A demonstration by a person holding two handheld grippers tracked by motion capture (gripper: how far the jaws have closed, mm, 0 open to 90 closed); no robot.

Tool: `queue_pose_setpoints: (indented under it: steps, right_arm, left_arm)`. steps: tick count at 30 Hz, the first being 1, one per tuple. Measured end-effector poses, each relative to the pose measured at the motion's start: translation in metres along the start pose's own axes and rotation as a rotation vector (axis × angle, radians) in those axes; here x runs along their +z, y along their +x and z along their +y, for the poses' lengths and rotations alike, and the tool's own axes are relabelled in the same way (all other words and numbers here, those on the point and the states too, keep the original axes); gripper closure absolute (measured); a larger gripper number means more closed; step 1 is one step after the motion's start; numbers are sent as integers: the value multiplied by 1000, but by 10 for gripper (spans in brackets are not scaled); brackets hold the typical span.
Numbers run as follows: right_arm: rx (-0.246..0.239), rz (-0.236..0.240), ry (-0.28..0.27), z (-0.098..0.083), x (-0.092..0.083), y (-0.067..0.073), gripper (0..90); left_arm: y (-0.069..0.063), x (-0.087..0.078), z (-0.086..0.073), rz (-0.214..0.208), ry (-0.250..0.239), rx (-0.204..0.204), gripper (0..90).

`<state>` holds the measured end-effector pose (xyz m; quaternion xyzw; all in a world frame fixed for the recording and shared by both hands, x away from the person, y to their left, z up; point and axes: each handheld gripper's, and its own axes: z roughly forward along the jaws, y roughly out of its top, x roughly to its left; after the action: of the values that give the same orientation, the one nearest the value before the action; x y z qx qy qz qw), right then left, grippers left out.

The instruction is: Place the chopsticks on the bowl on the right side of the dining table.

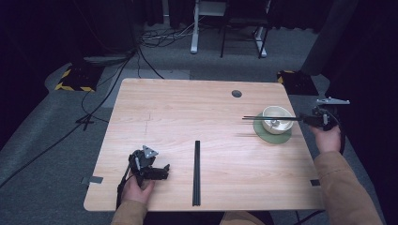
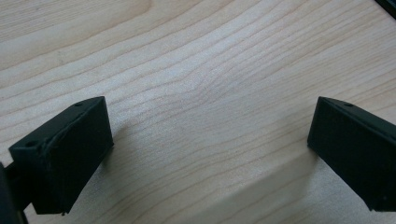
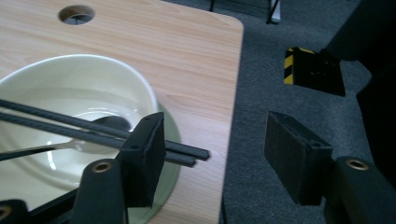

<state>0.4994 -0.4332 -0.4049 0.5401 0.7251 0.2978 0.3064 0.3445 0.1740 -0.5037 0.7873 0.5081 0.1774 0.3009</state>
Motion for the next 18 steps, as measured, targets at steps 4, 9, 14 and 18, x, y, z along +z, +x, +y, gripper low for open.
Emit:
queue_pose_setpoints:
  steps: [4, 9, 14, 18]
  right_arm:
    - [50, -27, 6, -6, 7, -17, 387]
    - [89, -38, 12, -10, 13, -29, 387]
    - [125, -21, 20, -15, 24, -39, 386]
    - [123, -10, 27, -20, 30, -40, 385]
  left_arm:
    - [0, -1, -1, -3, 3, -7, 3]
    - [0, -1, -1, 0, 1, -3, 3]
    - [0, -1, -1, -1, 1, -3, 3]
    - [0, -1, -1, 0, 1, -2, 3]
